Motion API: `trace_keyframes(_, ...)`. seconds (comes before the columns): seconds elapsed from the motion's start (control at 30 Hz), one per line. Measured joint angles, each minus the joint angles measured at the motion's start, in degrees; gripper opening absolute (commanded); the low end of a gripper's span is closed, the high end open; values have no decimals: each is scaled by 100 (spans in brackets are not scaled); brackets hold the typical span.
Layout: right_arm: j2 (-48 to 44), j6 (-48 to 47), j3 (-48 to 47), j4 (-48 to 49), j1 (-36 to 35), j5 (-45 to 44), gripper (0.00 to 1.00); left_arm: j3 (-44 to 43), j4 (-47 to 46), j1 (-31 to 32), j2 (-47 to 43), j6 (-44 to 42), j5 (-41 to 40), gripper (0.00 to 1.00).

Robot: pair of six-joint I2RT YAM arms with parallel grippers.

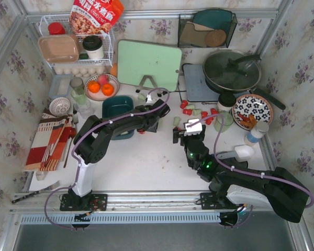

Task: Mix the coffee capsules in the storage basket

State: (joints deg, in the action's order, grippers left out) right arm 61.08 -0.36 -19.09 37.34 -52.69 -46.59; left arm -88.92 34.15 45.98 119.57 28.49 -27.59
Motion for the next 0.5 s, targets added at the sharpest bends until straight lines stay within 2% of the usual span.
trace_keyframes(0.5,278,0,-55,0,24,33,86,278,-133,28,15,286,326,62)
